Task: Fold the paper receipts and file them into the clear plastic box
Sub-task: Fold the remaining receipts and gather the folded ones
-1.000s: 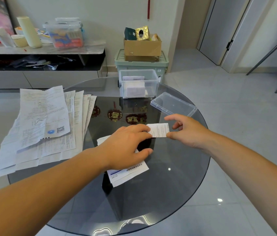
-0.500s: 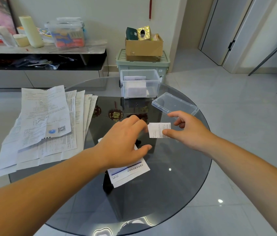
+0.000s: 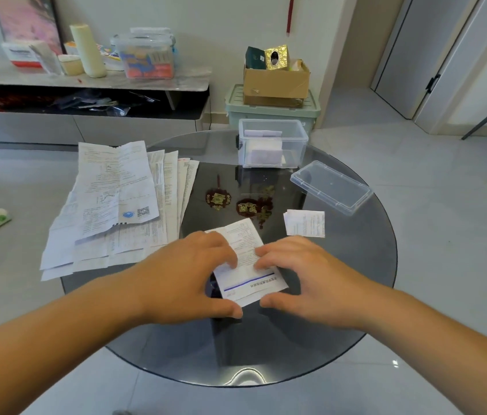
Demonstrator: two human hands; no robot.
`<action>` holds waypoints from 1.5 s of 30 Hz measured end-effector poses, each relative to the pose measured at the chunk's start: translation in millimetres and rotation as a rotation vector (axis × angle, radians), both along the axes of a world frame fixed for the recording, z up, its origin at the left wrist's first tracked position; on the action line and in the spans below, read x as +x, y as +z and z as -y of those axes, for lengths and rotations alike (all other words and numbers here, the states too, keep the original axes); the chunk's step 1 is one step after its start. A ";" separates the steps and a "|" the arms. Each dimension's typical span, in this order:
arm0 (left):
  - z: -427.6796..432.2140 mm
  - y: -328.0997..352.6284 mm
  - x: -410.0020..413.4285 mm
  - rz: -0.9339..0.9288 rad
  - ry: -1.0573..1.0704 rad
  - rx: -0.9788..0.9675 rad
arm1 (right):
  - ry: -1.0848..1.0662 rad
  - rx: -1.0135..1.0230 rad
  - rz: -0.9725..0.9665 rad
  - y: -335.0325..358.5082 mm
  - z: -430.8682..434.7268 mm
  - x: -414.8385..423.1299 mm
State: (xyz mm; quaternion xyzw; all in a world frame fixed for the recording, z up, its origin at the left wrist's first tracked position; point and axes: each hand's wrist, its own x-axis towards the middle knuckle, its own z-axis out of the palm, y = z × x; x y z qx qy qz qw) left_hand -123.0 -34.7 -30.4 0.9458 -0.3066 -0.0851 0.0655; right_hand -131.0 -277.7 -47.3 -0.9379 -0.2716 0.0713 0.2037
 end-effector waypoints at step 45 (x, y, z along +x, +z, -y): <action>-2.4 -17.9 19.5 0.137 0.066 -0.103 | 0.056 -0.151 0.241 -19.7 -20.8 4.4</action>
